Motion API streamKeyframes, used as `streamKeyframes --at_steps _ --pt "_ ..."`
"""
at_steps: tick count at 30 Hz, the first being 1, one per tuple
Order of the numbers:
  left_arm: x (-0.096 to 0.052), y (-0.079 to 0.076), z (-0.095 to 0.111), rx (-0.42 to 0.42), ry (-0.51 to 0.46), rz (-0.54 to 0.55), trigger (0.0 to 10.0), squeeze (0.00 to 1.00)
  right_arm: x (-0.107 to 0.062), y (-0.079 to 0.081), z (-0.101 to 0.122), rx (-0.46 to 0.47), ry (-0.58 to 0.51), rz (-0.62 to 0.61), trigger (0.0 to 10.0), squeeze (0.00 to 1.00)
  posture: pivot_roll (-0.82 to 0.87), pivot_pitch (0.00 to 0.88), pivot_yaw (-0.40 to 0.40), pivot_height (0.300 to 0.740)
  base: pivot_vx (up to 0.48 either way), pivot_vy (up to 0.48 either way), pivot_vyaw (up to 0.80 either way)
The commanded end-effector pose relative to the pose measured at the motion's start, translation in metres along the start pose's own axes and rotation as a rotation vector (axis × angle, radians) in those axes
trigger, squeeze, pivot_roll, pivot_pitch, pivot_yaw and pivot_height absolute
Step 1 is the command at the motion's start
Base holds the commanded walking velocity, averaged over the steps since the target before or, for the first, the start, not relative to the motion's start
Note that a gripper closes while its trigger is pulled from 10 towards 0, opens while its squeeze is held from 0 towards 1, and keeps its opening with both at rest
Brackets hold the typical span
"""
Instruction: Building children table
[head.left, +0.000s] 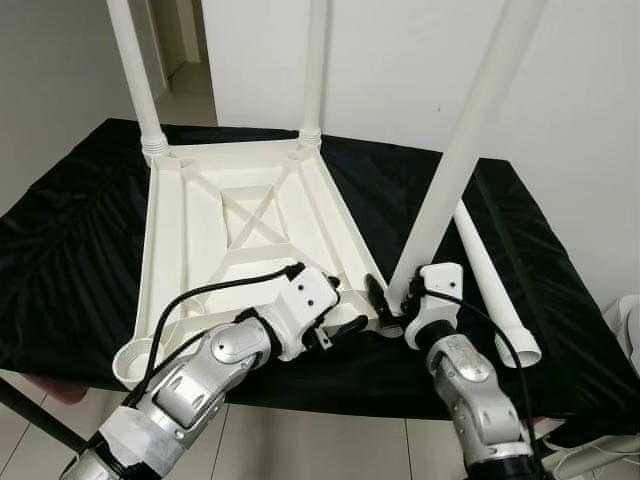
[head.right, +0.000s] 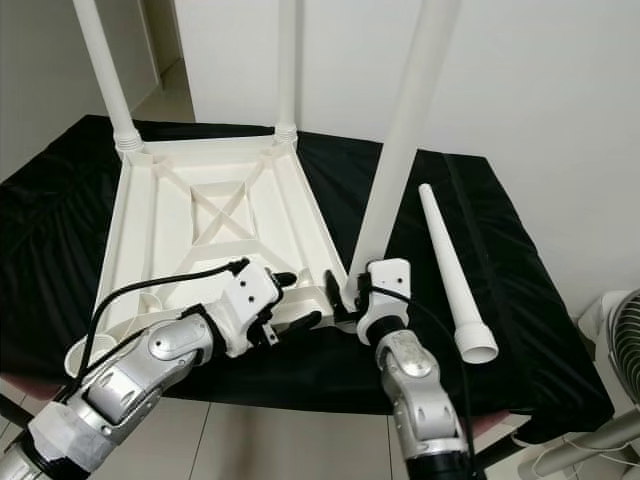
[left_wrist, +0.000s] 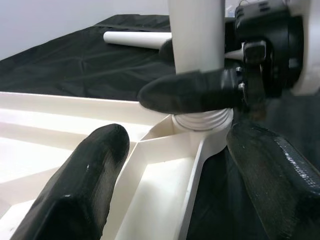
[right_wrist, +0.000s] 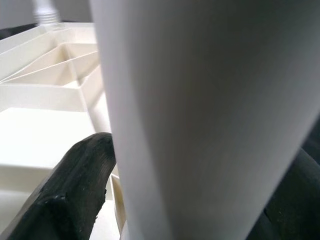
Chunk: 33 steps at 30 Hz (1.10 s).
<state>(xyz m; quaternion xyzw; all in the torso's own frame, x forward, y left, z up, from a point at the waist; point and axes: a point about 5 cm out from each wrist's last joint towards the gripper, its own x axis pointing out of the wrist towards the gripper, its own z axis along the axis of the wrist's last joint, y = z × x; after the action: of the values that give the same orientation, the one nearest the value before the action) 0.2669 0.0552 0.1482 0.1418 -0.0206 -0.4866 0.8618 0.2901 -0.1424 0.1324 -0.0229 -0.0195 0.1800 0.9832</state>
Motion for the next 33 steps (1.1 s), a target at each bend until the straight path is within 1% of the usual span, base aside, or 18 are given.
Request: streamKeyframes --at_steps 1,3,6,12,13,15,20,24,27,33 --pt "0.001 -0.01 -0.001 0.013 0.007 -0.176 10.0 0.0 0.002 0.0 -0.001 -0.008 0.003 0.06 10.0 0.0 -0.09 0.0 -0.035 0.74 0.0 0.0 0.0" --pt "0.001 -0.01 -0.001 0.013 0.007 -0.179 10.0 0.0 0.003 -0.001 -0.001 -0.016 0.004 0.072 10.0 0.0 -0.09 0.0 -0.035 0.74 0.0 0.0 0.0" --pt "0.002 -0.011 0.0 0.019 0.005 -0.192 10.0 0.0 0.009 -0.006 -0.005 -0.043 0.032 0.131 10.0 0.0 -0.09 0.0 -0.03 0.74 0.0 0.0 0.0" --pt "0.002 -0.009 0.001 0.022 0.007 -0.195 10.0 0.0 0.013 -0.008 -0.007 -0.049 0.038 0.153 10.0 0.0 -0.09 0.0 -0.011 0.74 0.0 0.0 0.0" --pt "0.001 -0.008 0.001 0.023 0.008 -0.199 10.0 0.0 0.014 -0.006 -0.006 -0.046 0.03 0.154 10.0 0.0 -0.09 0.0 0.004 0.74 0.0 0.0 0.0" --pt "0.001 -0.008 0.001 0.024 0.009 -0.202 10.0 0.0 0.014 -0.006 -0.006 -0.043 0.025 0.151 10.0 0.0 -0.09 0.0 0.004 0.74 0.0 0.0 0.0" --pt "0.002 -0.009 0.002 0.027 0.008 -0.226 10.0 0.0 0.014 -0.003 -0.006 -0.034 0.008 0.145 10.0 0.0 -0.11 0.0 0.033 0.74 0.0 0.0 0.0" --pt "0.002 -0.009 0.003 0.027 0.008 -0.229 10.0 0.0 0.014 -0.002 -0.007 -0.034 0.006 0.146 10.0 0.0 -0.11 0.0 0.033 0.74 0.0 0.0 0.0" --pt "0.003 -0.009 0.004 0.032 0.007 -0.244 10.0 0.0 0.013 0.001 -0.008 -0.028 -0.004 0.158 10.0 0.0 -0.1 0.0 0.048 0.74 0.0 0.0 0.0" --pt "0.001 -0.009 0.004 0.033 0.012 -0.249 10.0 0.0 0.014 0.004 -0.009 -0.023 -0.013 0.175 10.0 0.0 -0.09 0.0 0.05 0.74 0.0 0.0 0.0"
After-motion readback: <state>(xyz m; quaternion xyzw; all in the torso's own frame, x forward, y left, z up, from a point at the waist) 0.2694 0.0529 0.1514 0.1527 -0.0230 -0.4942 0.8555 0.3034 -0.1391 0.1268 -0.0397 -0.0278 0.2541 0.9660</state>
